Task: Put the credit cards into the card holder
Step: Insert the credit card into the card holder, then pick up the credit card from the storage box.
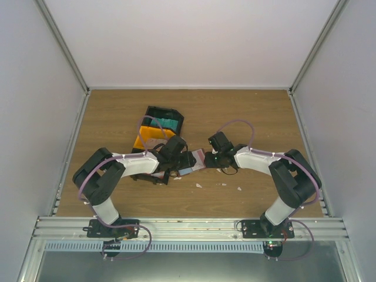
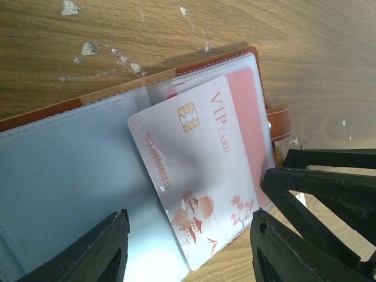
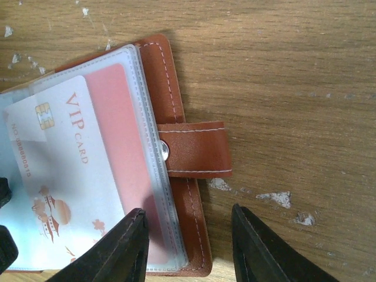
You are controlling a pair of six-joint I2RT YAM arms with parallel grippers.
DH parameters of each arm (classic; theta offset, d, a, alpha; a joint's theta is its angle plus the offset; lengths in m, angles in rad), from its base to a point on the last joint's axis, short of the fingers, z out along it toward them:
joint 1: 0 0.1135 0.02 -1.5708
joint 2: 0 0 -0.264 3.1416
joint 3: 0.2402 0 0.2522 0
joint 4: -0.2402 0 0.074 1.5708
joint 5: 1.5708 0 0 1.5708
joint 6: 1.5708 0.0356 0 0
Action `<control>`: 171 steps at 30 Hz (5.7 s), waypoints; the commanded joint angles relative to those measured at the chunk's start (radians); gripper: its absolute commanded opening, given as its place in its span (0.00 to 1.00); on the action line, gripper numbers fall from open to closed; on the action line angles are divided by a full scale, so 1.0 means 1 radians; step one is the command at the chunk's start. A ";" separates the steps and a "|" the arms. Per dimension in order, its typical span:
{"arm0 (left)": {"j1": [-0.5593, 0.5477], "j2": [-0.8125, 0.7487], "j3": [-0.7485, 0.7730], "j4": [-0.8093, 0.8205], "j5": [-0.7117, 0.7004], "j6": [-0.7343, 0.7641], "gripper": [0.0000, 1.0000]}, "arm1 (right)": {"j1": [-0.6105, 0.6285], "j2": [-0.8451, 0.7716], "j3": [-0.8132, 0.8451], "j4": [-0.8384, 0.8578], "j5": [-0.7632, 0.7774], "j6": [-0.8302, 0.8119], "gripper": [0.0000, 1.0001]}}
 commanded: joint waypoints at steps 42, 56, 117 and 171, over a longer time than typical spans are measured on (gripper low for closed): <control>0.002 -0.155 0.164 -0.206 0.043 0.341 0.63 | 0.009 -0.149 0.077 -0.120 0.195 0.172 0.44; 0.170 -0.105 0.341 -0.481 -0.058 0.465 0.72 | 0.011 -0.034 0.199 -0.142 0.167 0.152 0.44; 0.283 0.140 0.521 -0.693 0.138 0.640 0.31 | -0.007 0.077 0.191 -0.054 0.154 0.029 0.43; 0.291 -0.095 0.451 -0.634 0.000 0.609 0.00 | -0.008 -0.079 0.172 -0.002 0.104 0.002 0.47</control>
